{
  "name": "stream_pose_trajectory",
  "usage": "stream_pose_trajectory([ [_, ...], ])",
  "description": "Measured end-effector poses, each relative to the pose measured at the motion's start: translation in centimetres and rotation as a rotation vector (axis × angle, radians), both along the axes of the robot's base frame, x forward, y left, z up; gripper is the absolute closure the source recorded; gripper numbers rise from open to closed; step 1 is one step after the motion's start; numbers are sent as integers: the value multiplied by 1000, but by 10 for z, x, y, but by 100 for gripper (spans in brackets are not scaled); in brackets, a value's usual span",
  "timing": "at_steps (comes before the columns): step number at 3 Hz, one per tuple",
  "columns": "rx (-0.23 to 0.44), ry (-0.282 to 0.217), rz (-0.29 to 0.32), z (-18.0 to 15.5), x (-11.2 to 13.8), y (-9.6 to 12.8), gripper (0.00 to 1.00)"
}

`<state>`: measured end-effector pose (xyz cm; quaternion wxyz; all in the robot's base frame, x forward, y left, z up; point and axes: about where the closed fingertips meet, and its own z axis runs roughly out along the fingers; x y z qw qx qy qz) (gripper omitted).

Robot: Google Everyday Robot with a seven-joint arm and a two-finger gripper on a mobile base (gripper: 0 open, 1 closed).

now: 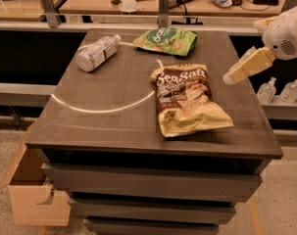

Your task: Pick green rice chip bag

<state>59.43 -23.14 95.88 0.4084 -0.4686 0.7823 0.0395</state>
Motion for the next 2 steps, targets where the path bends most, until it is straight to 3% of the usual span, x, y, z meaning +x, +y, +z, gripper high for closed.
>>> stream_pose_trajectory([
  [1,118,-36,-55,-10,36,6,0],
  [2,179,-75,-81,-12,67,6,0],
])
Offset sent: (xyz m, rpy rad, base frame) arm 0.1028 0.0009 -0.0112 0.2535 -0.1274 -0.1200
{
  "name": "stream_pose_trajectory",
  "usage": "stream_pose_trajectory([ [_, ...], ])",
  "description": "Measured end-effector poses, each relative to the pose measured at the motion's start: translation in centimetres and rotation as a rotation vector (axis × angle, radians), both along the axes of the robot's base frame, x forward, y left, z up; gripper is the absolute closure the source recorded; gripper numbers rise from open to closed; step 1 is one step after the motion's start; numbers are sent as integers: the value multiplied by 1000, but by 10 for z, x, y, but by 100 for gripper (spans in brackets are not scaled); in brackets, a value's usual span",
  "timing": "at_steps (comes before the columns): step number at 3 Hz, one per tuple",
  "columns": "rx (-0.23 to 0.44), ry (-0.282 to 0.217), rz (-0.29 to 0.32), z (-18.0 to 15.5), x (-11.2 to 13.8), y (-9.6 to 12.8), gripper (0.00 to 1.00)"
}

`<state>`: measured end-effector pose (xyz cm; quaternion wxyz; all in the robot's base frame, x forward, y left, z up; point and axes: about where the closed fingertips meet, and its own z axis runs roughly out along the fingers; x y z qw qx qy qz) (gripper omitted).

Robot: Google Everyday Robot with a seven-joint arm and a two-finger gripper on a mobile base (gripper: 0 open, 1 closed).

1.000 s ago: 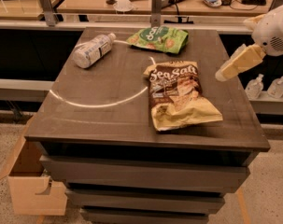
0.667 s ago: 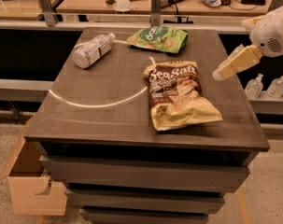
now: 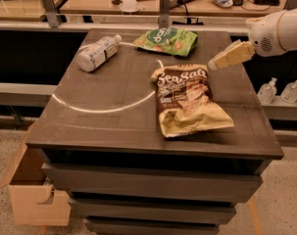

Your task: Pick green rice chip bag

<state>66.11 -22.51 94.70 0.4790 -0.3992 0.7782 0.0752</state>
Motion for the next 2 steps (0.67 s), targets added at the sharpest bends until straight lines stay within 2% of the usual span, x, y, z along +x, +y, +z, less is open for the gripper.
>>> stream_pose_trajectory([
  [1,106,5,-22,-17,52,12,0],
  [2,161,14,-44,-33,84,21,0],
])
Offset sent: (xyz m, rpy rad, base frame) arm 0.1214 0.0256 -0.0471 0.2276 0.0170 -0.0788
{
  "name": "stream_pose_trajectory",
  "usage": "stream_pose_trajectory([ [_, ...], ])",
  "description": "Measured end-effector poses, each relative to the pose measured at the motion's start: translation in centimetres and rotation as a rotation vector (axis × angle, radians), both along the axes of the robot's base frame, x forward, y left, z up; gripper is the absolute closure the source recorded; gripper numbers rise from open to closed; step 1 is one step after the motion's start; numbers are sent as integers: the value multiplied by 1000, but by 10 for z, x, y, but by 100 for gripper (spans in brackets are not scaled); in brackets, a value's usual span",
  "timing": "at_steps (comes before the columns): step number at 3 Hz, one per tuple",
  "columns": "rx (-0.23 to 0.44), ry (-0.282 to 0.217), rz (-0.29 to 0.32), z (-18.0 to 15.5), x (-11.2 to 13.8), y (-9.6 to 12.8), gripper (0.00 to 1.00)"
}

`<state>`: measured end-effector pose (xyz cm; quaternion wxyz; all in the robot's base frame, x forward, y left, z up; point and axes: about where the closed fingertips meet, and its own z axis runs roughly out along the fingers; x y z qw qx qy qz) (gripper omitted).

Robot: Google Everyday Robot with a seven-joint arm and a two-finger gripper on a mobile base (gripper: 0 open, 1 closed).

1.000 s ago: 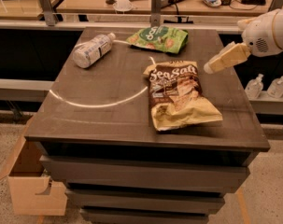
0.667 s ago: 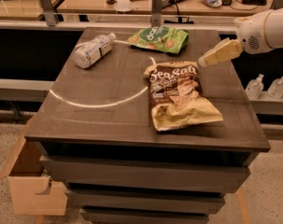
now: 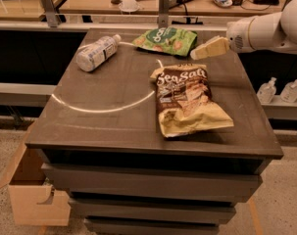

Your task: Pick green rice chip bag

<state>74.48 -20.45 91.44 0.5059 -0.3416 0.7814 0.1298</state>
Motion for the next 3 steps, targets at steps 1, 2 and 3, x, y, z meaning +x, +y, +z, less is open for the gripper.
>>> stream_pose_trajectory([
  [1,45,-26,-4,-16,32,12,0],
  [2,93,-42,-24,-32,60,17,0],
  [3,157,-47,-38,-45,87,36,0],
])
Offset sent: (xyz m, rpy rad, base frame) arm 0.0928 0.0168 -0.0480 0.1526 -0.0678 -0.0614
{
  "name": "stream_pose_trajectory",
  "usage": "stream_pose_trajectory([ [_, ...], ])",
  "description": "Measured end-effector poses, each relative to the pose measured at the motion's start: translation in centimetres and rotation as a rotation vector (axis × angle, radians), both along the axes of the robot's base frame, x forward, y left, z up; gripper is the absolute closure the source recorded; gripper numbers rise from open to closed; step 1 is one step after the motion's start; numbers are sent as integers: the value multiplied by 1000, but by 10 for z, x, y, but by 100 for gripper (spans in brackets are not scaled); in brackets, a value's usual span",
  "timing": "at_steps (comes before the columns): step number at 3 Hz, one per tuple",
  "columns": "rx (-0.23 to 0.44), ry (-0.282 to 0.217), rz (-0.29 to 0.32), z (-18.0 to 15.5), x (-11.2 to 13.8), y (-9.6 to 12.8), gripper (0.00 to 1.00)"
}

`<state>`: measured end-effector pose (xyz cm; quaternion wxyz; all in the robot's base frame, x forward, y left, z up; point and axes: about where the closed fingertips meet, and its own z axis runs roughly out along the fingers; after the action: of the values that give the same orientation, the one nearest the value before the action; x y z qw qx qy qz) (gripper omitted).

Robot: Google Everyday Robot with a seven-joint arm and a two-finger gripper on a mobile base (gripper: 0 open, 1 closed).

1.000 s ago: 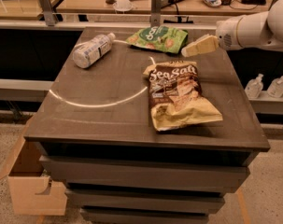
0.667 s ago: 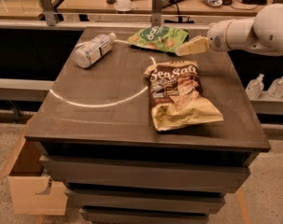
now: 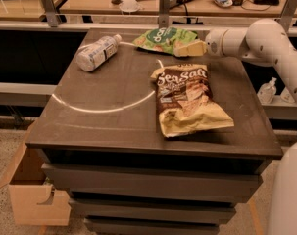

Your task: Pick green rice chip bag

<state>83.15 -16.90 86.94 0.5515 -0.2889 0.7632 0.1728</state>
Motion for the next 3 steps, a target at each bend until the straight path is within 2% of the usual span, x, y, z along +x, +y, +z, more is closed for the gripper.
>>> stream_pose_trajectory([
  [1,24,2,-3,-6,11,10,0],
  [2,29,27,12,-17,14,20,18],
  [3,20,40,44,-22,14,36,49],
])
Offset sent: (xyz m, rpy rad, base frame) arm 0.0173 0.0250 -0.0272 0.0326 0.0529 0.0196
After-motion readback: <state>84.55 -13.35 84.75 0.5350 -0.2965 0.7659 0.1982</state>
